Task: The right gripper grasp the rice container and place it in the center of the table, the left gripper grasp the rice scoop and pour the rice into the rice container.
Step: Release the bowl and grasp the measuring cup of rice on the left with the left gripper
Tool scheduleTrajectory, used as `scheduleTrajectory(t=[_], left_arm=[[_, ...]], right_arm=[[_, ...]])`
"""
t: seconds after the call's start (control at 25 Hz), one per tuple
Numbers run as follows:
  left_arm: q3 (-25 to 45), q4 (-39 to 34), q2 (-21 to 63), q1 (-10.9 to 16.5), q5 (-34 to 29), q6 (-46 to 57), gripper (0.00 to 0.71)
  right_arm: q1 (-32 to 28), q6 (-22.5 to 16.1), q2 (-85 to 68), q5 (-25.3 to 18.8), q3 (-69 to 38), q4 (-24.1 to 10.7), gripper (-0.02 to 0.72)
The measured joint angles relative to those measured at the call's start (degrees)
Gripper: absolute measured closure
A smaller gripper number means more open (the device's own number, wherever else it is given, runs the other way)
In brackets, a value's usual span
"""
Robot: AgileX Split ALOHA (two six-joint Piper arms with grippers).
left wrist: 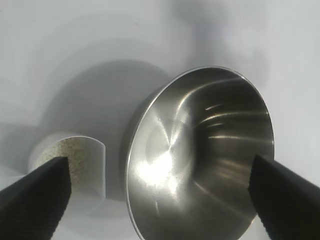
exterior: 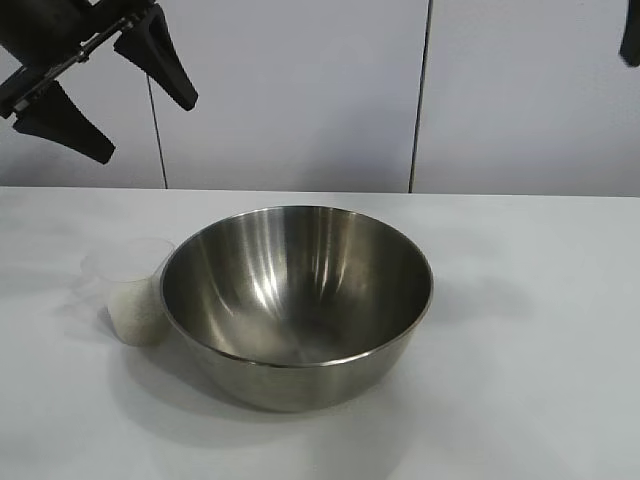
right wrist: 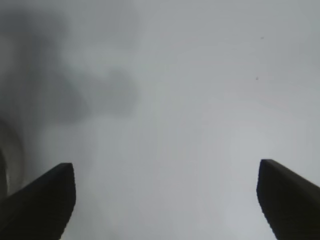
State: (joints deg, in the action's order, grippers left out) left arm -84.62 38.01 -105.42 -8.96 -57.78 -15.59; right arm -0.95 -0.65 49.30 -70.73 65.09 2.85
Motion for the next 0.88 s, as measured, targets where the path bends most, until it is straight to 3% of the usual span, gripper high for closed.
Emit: scheduleTrajectory(t=[0.28,0.48,0.88], left_arm=[[0.0,0.0,0.0,0.0,0.1,0.0,0.016],[0.0,0.0,0.0,0.0,0.1,0.0,0.016],[0.0,0.0,0.0,0.0,0.6,0.0,0.016]], right_arm=[[0.0,-0.4,-31.4,-1.8,-17.2,-3.4,0.042],[0.0,-0.6,-43.3,-1.9,-28.2,-3.7,0.042],[0.2,2.8,-50.3,7.7,-38.1,-3.5,0.042]])
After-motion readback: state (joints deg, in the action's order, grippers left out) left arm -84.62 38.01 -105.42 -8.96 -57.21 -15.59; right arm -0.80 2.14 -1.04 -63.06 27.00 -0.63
